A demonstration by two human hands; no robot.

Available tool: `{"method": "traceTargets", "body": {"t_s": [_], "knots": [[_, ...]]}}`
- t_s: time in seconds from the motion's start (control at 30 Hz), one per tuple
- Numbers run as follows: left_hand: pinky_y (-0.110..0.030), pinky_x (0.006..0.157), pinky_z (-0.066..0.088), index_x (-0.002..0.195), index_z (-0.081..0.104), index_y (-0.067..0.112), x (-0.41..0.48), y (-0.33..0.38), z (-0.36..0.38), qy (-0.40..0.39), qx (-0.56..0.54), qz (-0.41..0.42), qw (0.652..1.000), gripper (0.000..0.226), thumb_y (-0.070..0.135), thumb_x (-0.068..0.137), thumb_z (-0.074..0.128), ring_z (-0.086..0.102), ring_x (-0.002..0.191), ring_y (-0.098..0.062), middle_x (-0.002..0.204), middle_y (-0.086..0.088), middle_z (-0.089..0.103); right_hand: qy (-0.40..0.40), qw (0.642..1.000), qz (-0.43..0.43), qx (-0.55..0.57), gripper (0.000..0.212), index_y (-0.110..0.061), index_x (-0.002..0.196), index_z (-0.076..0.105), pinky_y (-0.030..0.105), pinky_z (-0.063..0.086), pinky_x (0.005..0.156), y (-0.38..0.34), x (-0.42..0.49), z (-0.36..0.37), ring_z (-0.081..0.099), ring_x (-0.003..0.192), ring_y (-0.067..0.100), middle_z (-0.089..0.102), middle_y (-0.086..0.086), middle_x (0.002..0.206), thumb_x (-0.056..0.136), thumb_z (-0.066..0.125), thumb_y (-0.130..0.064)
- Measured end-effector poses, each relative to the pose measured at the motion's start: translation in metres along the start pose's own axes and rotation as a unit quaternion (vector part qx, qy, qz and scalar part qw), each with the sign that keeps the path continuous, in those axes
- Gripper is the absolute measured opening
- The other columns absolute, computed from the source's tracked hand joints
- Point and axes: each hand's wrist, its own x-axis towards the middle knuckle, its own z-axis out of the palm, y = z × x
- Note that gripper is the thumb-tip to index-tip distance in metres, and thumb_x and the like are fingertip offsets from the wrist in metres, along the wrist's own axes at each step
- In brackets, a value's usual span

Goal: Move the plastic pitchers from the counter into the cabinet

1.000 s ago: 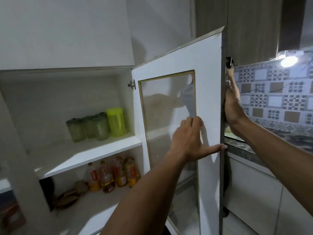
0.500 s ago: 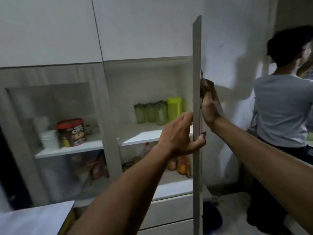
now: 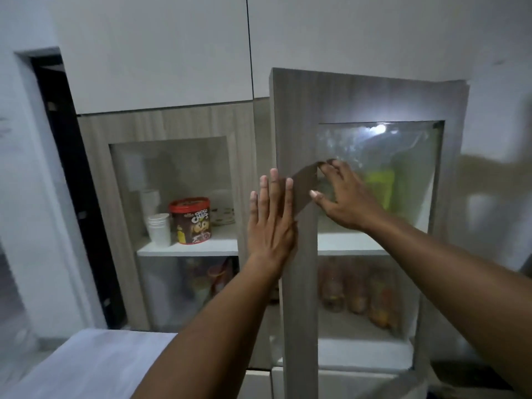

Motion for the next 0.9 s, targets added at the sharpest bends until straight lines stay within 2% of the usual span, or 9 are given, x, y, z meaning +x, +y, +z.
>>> {"method": "traceTargets", "body": {"t_s": [0.13, 0.3, 0.43, 0.6, 0.73, 0.9], "knots": [[-0.045, 0.123, -0.018, 0.158, -0.017, 0.011, 0.021, -0.033, 0.053, -0.055, 0.058, 0.014, 0.997, 0.092, 0.049, 0.098, 0.041, -0.023, 0.154, -0.033, 0.163, -0.008, -0.033, 0.007, 0.996, -0.043, -0.082, 0.078, -0.030, 0.156, 0.019, 0.055, 0.035, 0.110, 0.018, 0.034, 0.045, 0.025, 0.145, 0.033, 0.015, 0.003, 0.163, 0.089, 0.042, -0.063], [-0.045, 0.122, -0.021, 0.157, -0.021, 0.009, 0.047, -0.054, 0.107, -0.094, 0.051, -0.030, 0.994, 0.092, 0.053, 0.099, 0.036, -0.030, 0.152, -0.032, 0.162, -0.010, -0.036, 0.002, 0.984, -0.100, -0.150, 0.079, -0.027, 0.155, 0.024, 0.055, 0.040, 0.101, 0.046, 0.076, 0.098, 0.023, 0.142, 0.036, 0.011, 0.008, 0.166, 0.087, 0.048, -0.060], [-0.046, 0.124, -0.015, 0.154, -0.027, 0.007, 0.064, -0.072, 0.145, -0.147, 0.070, -0.032, 0.986, 0.087, 0.045, 0.102, 0.032, -0.034, 0.150, -0.027, 0.162, -0.012, -0.038, -0.017, 0.982, -0.088, -0.167, 0.083, -0.028, 0.157, 0.019, 0.058, 0.027, 0.110, 0.056, 0.102, 0.140, 0.008, 0.150, 0.035, 0.001, 0.008, 0.168, 0.086, 0.046, -0.062], [-0.046, 0.126, -0.010, 0.155, -0.025, 0.011, 0.082, -0.084, 0.185, -0.215, 0.056, -0.043, 0.974, 0.093, 0.053, 0.100, 0.035, -0.031, 0.151, -0.025, 0.162, -0.011, -0.038, -0.050, 0.975, -0.087, -0.199, 0.093, -0.030, 0.158, -0.005, 0.058, 0.005, 0.118, 0.076, 0.134, 0.176, -0.018, 0.151, 0.034, -0.024, 0.006, 0.165, 0.085, 0.038, -0.070], [-0.046, 0.126, -0.008, 0.155, -0.025, 0.011, 0.089, -0.092, 0.210, -0.262, 0.070, -0.038, 0.962, 0.098, 0.057, 0.098, 0.040, -0.033, 0.149, -0.026, 0.160, -0.013, -0.039, -0.070, 0.972, -0.074, -0.212, 0.102, -0.031, 0.156, -0.017, 0.060, 0.002, 0.119, 0.085, 0.154, 0.194, -0.026, 0.149, 0.035, -0.035, 0.007, 0.161, 0.081, 0.036, -0.075], [-0.043, 0.124, -0.012, 0.154, -0.028, 0.012, 0.087, -0.097, 0.215, -0.269, 0.068, -0.025, 0.960, 0.106, 0.049, 0.096, 0.053, -0.035, 0.148, -0.026, 0.159, -0.012, -0.042, -0.077, 0.971, -0.068, -0.215, 0.115, -0.030, 0.153, -0.025, 0.063, -0.005, 0.116, 0.089, 0.157, 0.205, -0.035, 0.145, 0.037, -0.045, 0.006, 0.155, 0.074, 0.043, -0.080]]}}
